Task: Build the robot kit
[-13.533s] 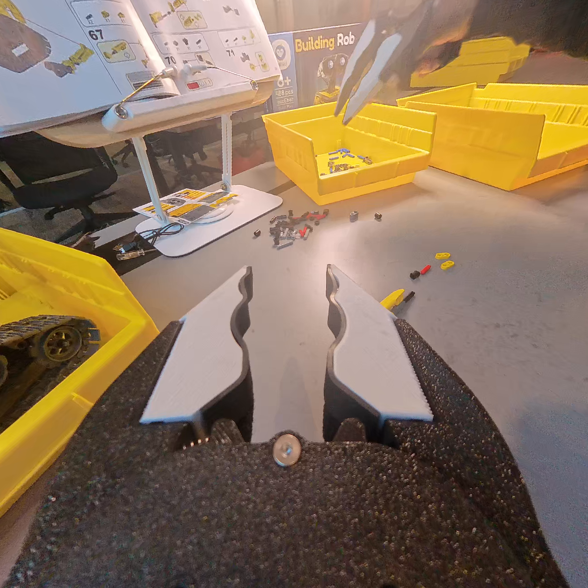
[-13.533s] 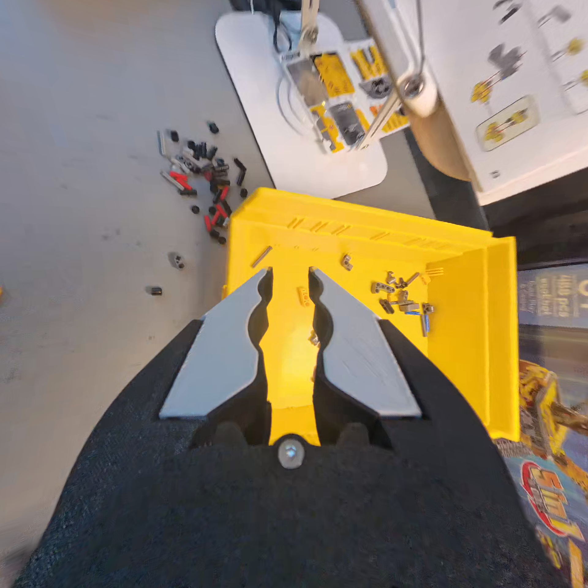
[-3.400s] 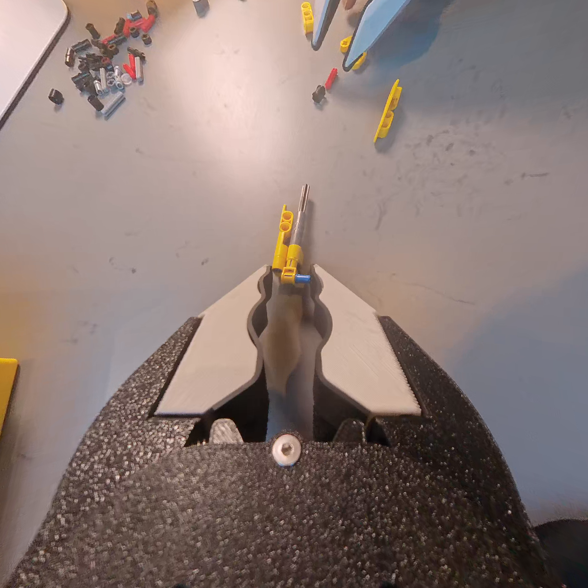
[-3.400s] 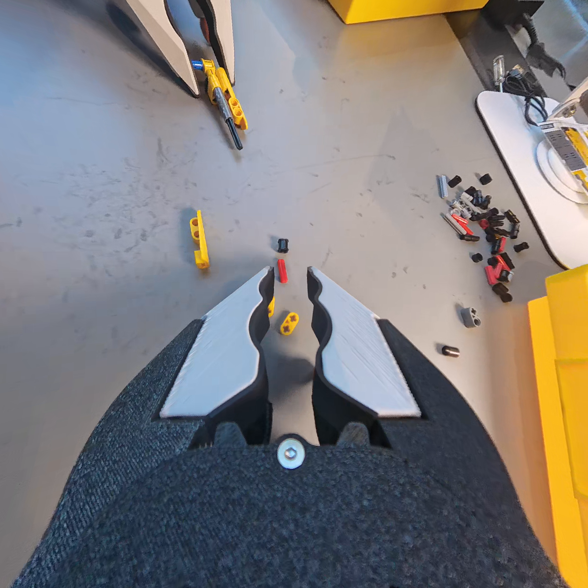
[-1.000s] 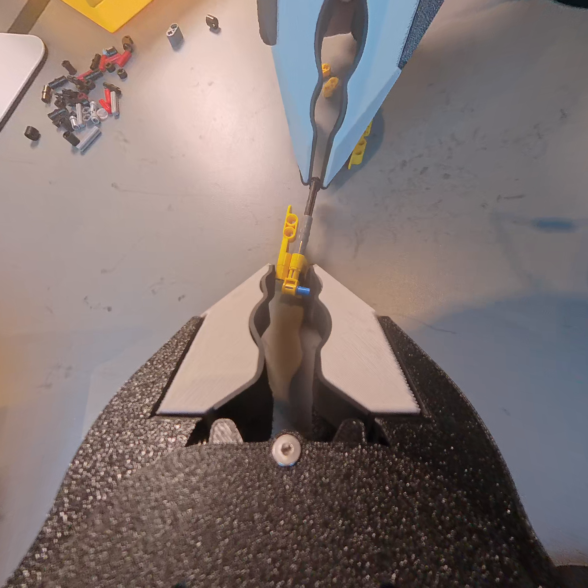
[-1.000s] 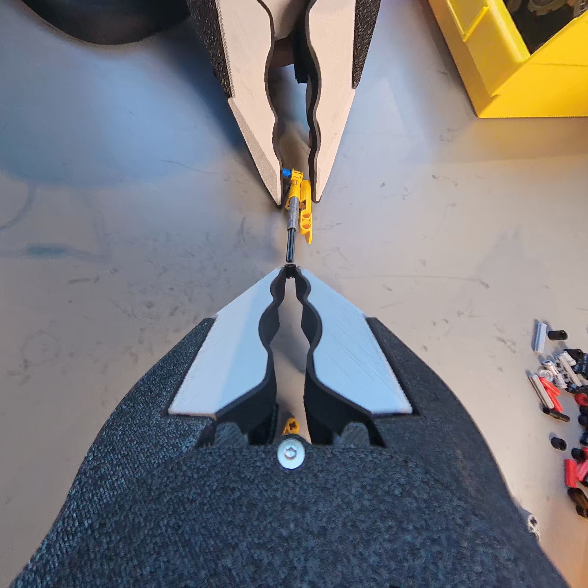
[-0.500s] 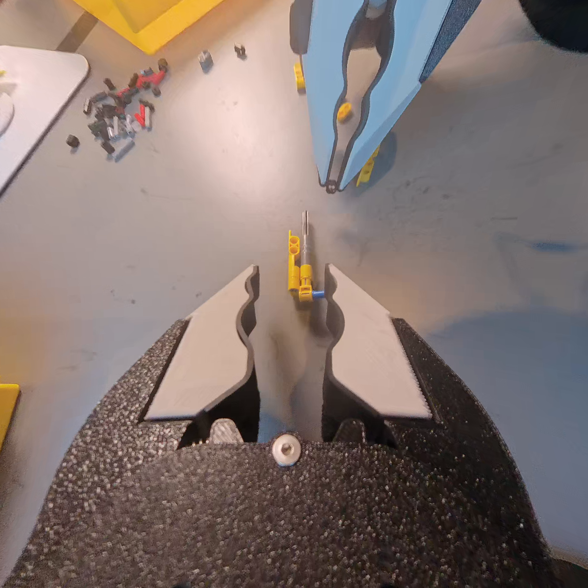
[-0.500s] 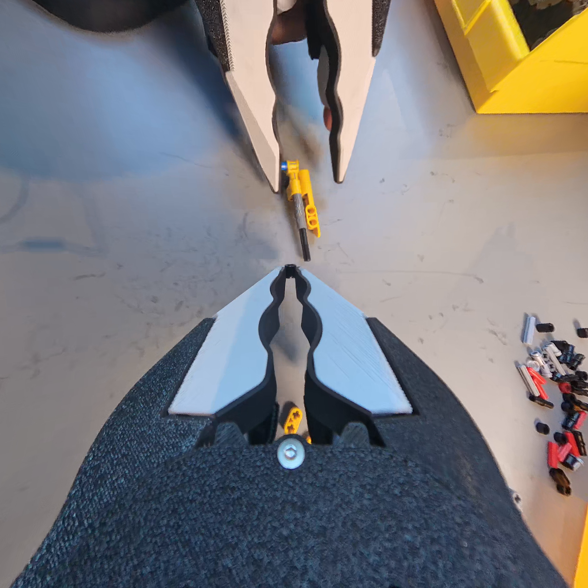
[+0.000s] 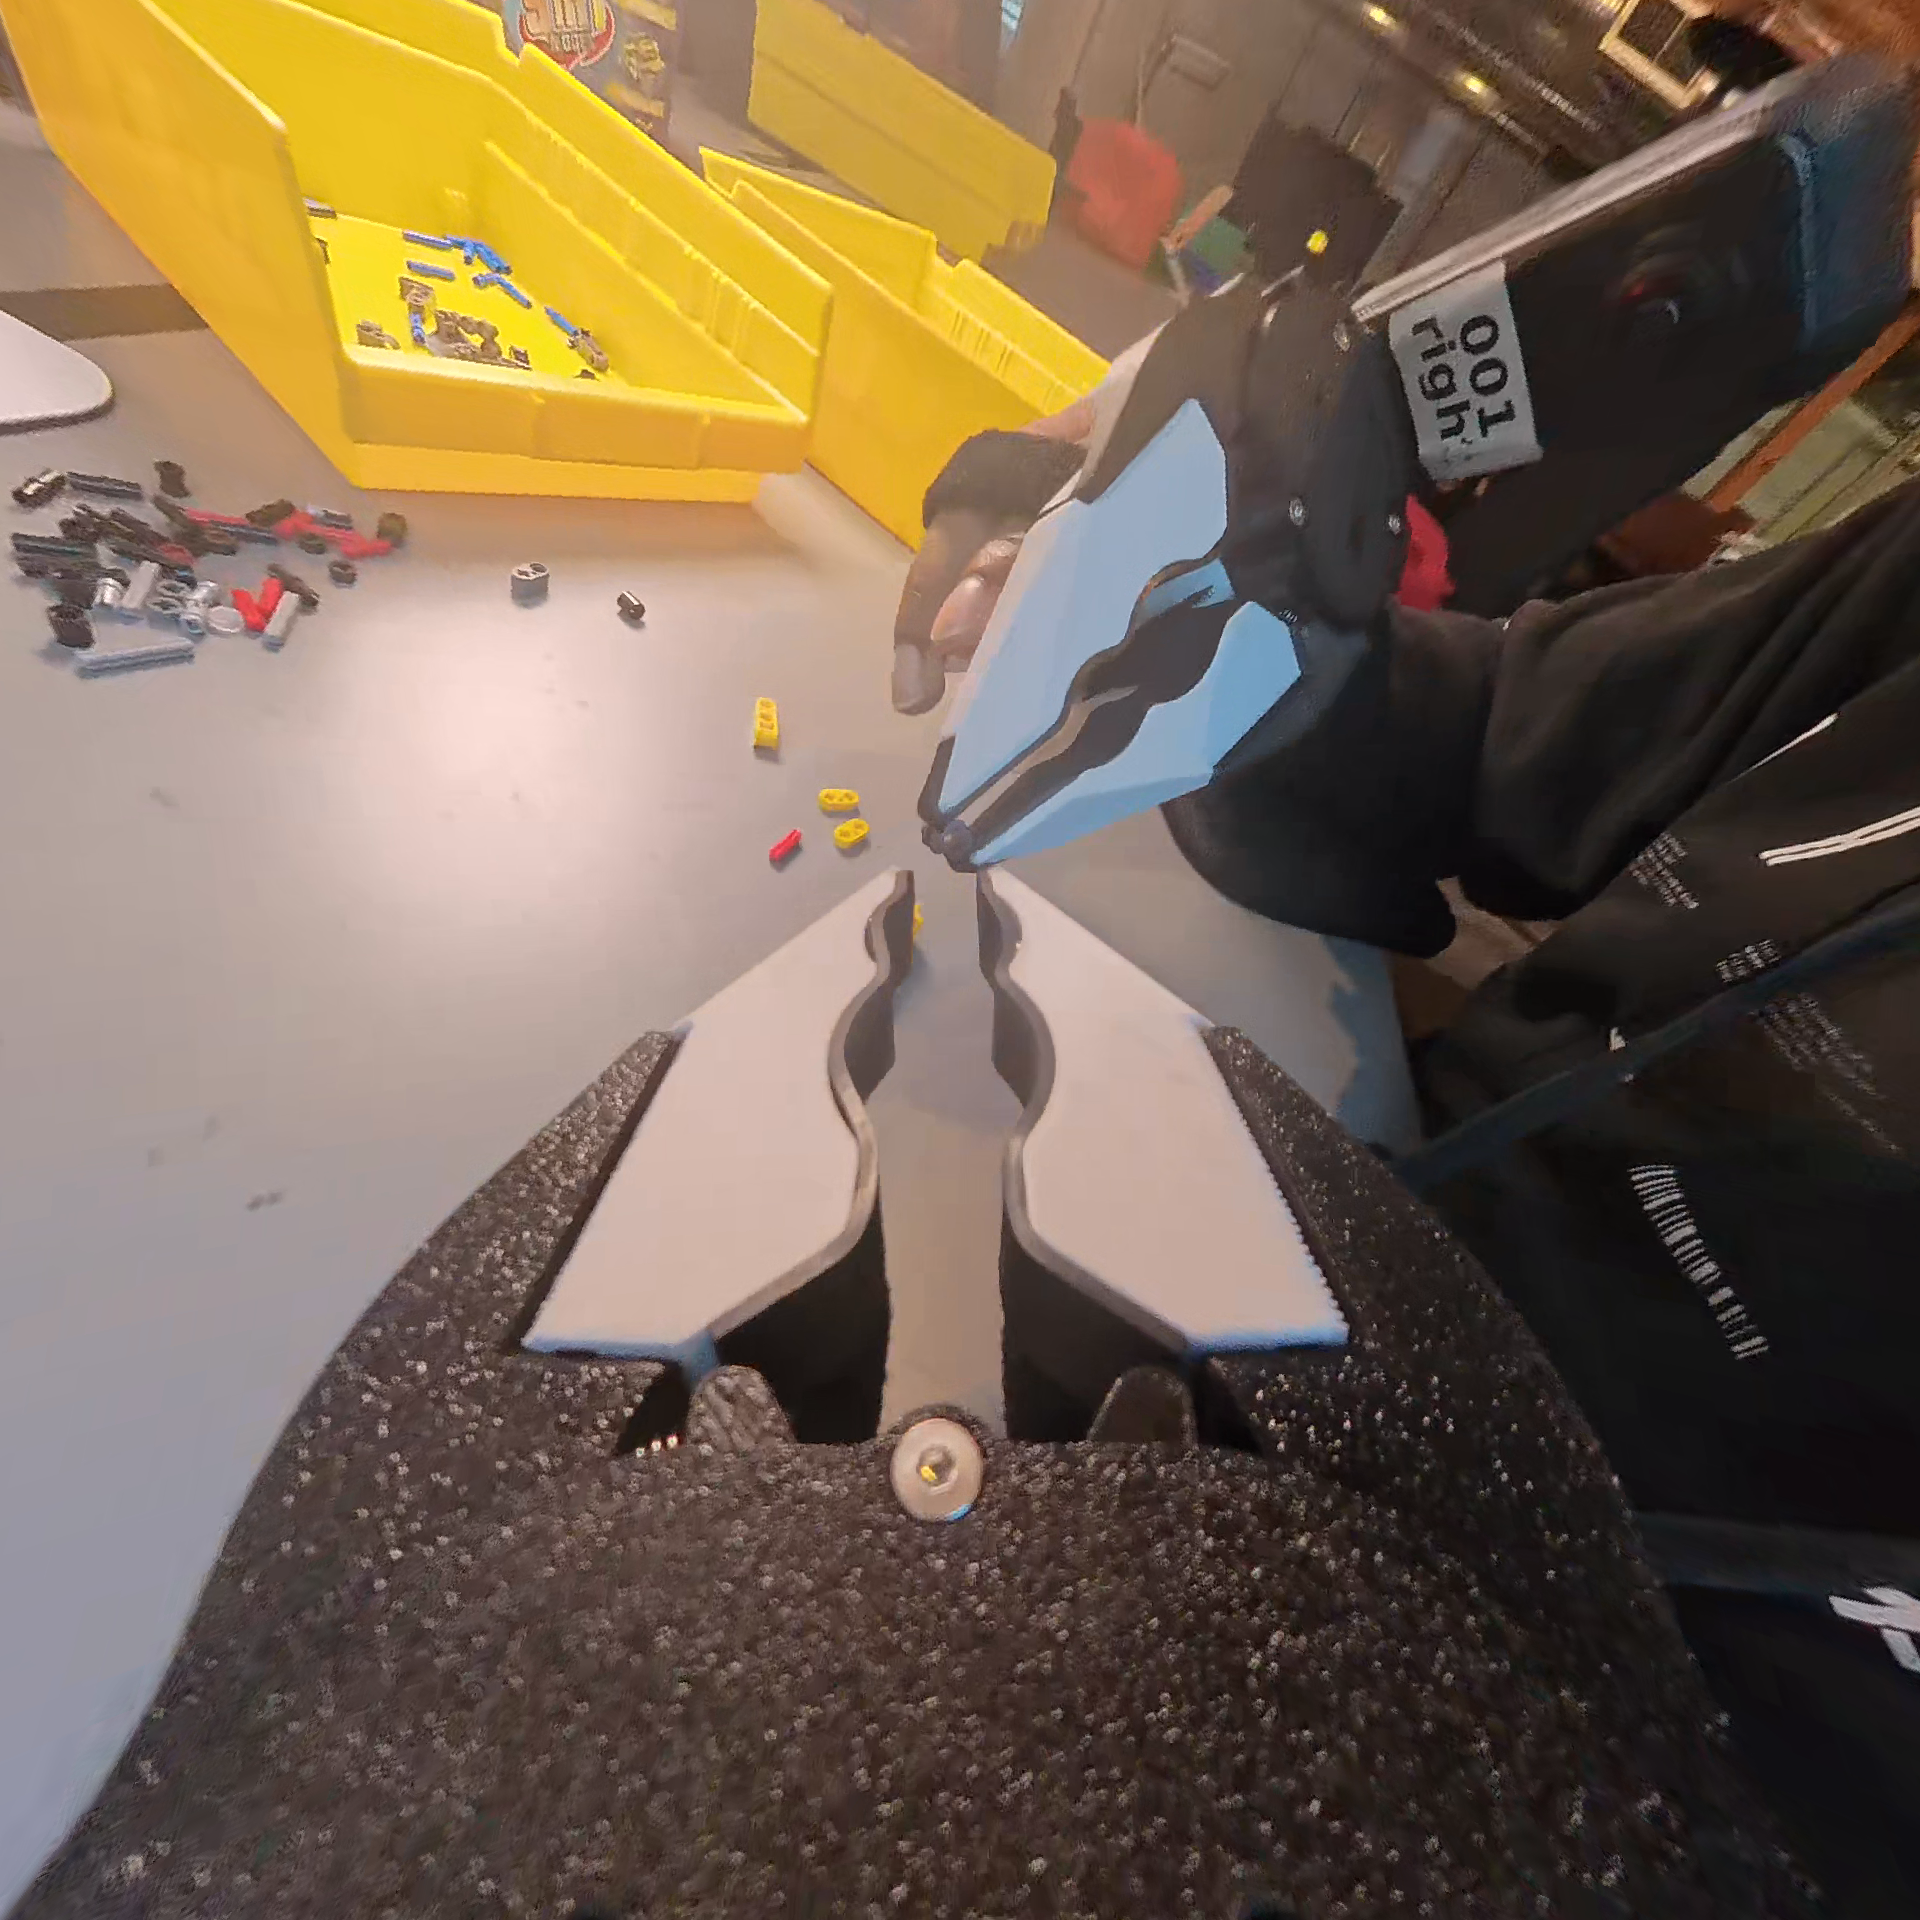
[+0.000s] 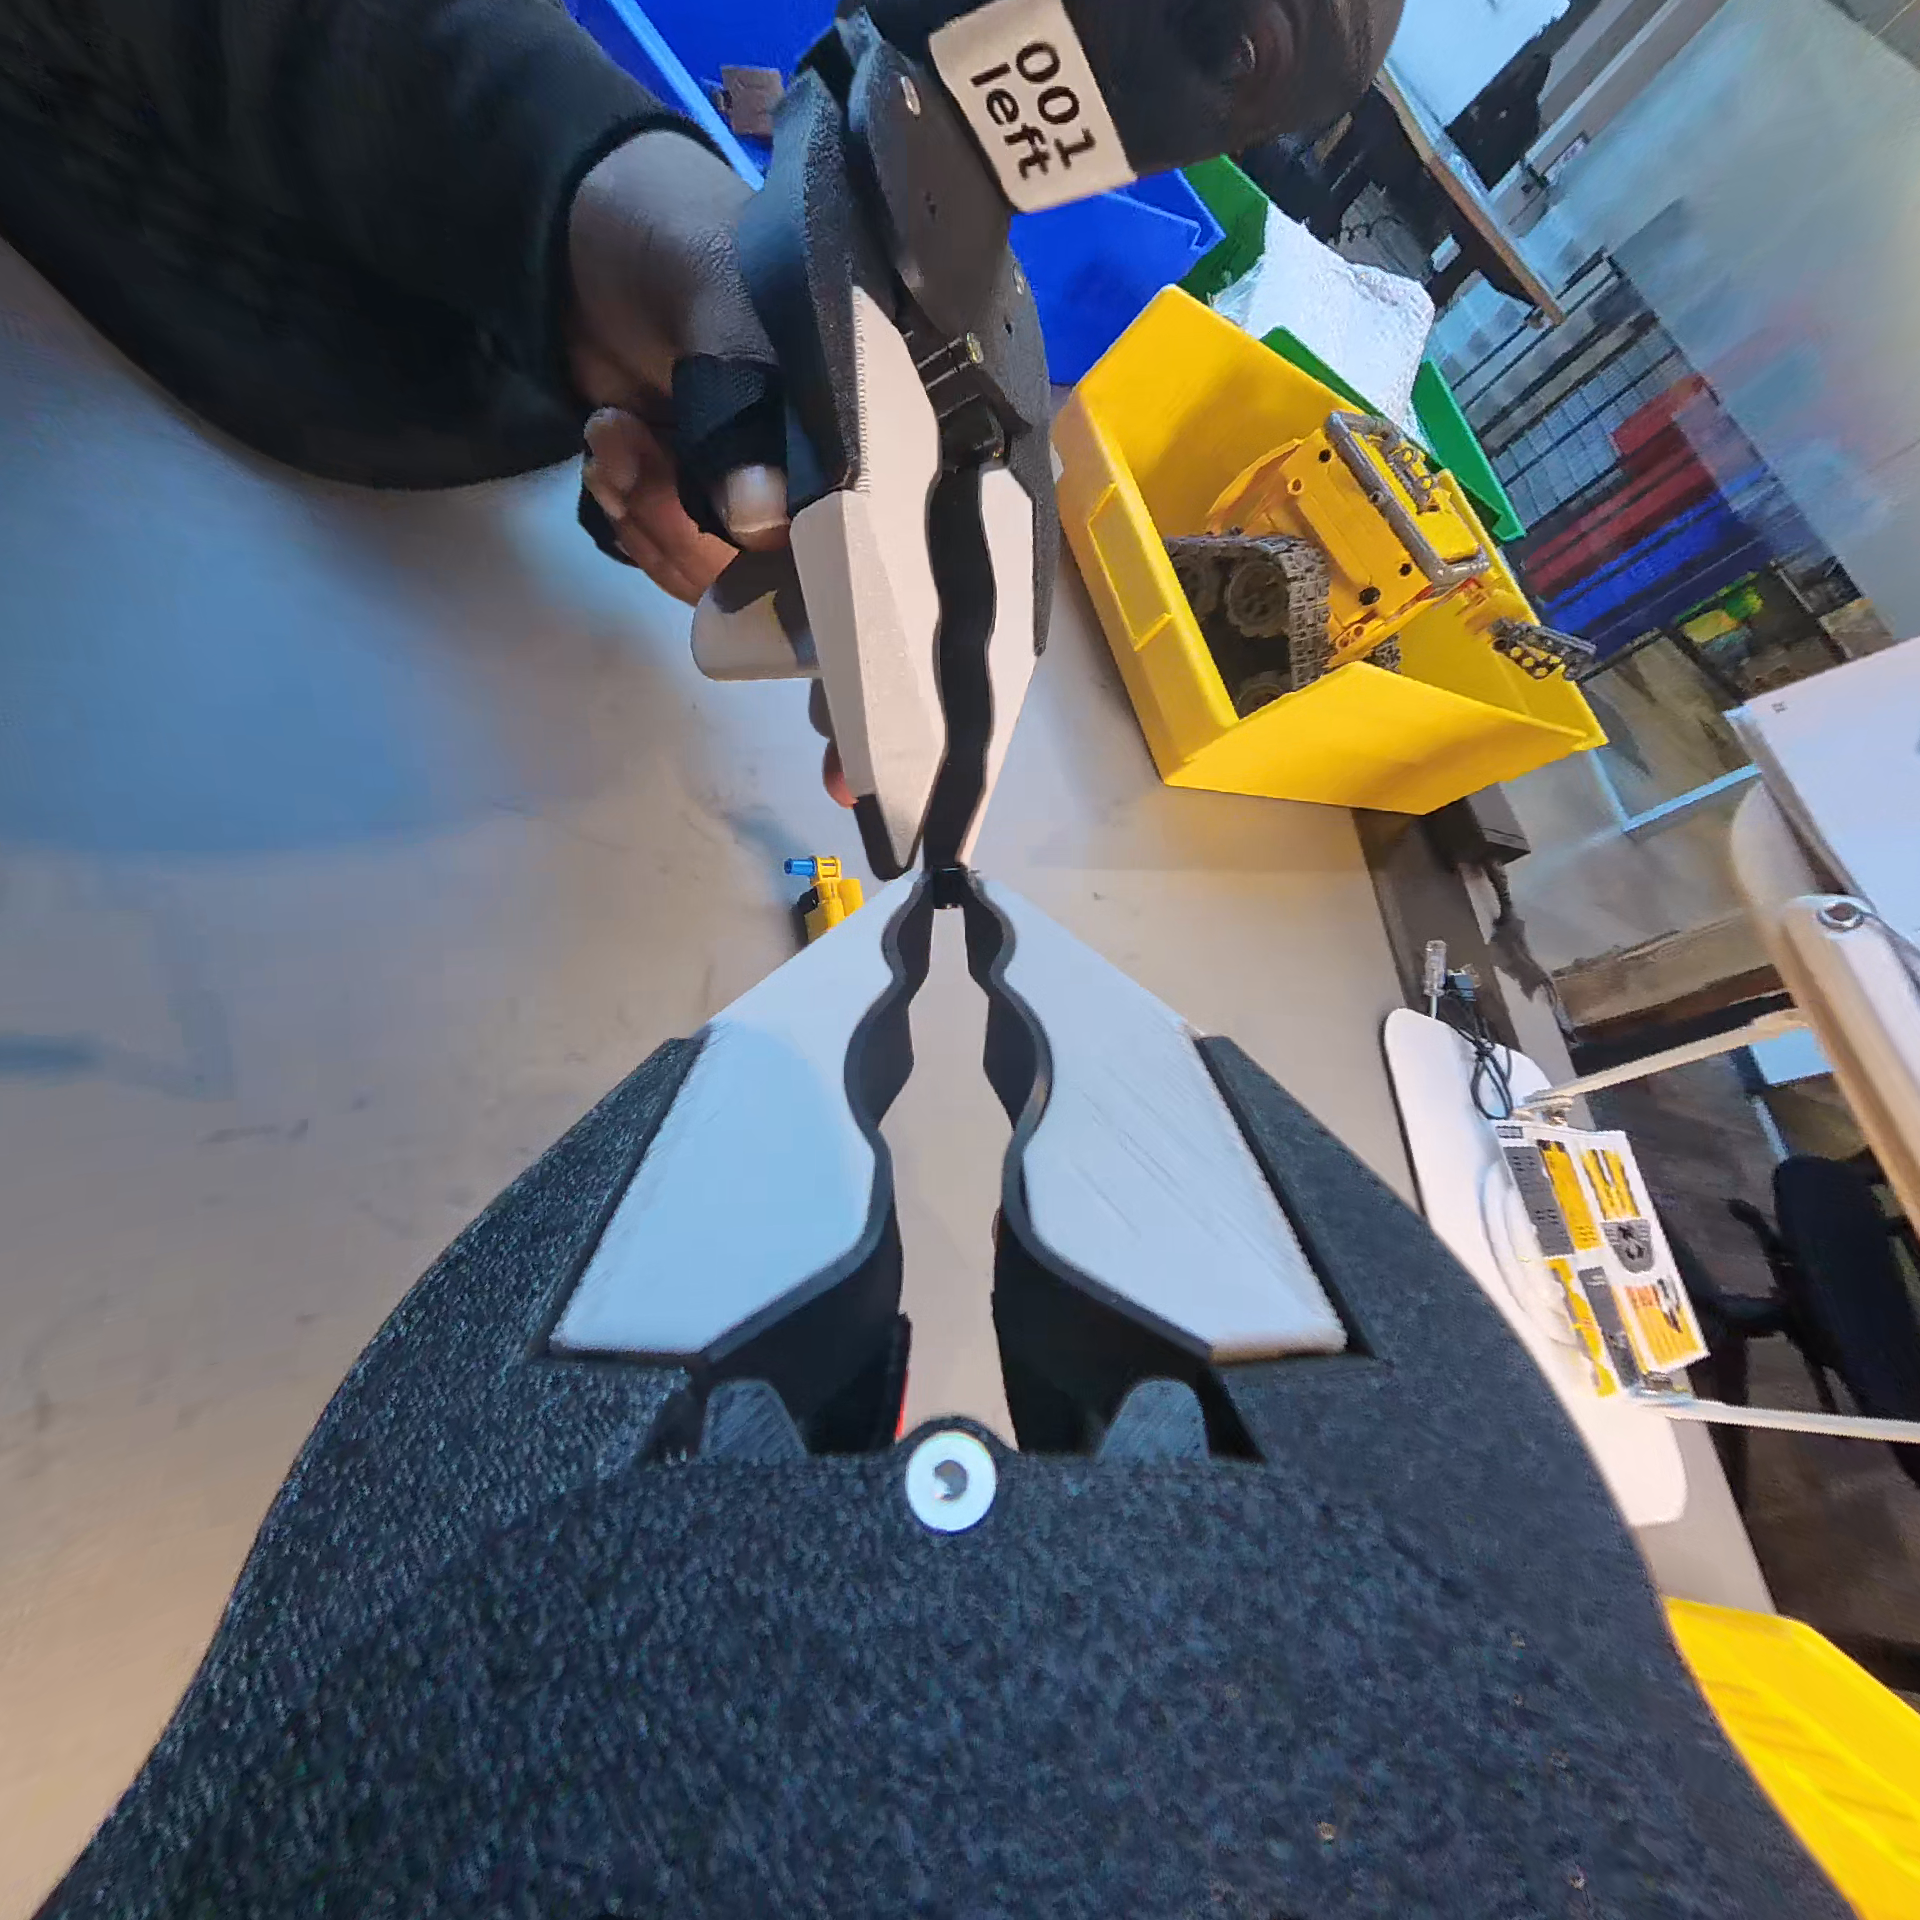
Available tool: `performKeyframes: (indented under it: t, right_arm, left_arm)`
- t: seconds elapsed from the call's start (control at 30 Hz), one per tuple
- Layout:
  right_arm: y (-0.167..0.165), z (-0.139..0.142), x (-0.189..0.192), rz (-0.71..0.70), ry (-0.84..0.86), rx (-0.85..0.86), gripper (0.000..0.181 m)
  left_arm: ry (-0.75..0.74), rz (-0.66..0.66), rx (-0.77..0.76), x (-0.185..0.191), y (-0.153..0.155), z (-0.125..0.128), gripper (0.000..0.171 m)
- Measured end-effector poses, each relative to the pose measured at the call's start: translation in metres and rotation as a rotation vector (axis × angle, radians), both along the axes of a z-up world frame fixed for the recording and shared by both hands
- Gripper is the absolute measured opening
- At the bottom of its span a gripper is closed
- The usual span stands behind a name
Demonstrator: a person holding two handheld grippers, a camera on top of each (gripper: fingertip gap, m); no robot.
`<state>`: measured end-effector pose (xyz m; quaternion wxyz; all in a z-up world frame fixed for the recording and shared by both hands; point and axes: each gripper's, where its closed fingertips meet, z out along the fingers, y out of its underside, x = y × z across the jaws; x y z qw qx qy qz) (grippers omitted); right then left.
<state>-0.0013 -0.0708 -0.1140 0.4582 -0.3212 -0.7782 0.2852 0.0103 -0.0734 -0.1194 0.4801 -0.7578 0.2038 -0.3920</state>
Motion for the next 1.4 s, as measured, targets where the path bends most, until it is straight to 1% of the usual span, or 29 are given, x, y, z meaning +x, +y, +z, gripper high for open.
performKeyframes:
  t: [0.2,0.33,0.4,0.6,0.77,0.97,1.1,1.2,1.3,1.4]
  right_arm:
    - [0.000,0.006,0.003,0.002,0.023,0.077,0.005]
    - [0.001,0.006,0.004,-0.001,0.022,0.112,0.005]
    - [0.003,0.002,0.004,-0.007,0.006,0.130,0.005]
    - [0.002,-0.003,0.002,-0.016,-0.006,0.168,0.005]
    - [0.003,-0.006,0.000,-0.024,-0.013,0.191,0.005]
    - [-0.001,0.000,0.002,-0.007,0.011,0.179,0.005]
    - [-0.009,0.013,0.004,0.039,0.067,0.055,0.005]
    - [-0.016,0.026,0.006,0.085,0.122,-0.097,0.005]
    - [-0.020,0.037,0.009,0.122,0.156,-0.241,0.010]
    - [-0.024,0.044,0.013,0.158,0.174,-0.311,0.012]
  left_arm:
    - [-0.156,-0.026,-0.067,0.003,-0.001,0.006,0.011]
    - [-0.205,-0.034,-0.090,0.004,0.000,0.006,0.013]
    - [-0.246,-0.033,-0.096,0.003,0.000,0.010,0.013]
    - [-0.209,-0.005,-0.103,0.001,0.004,0.003,0.014]
    - [-0.185,0.014,-0.095,0.000,0.006,0.001,0.006]
    - [-0.200,-0.025,-0.077,0.001,0.001,0.007,0.005]
    - [-0.259,-0.092,-0.036,0.003,-0.007,0.021,0.005]
    - [-0.304,-0.142,0.022,0.004,-0.013,0.033,0.004]
    - [-0.292,-0.178,0.101,0.008,-0.021,0.042,0.004]
    - [-0.292,-0.200,0.149,0.010,-0.025,0.048,0.004]
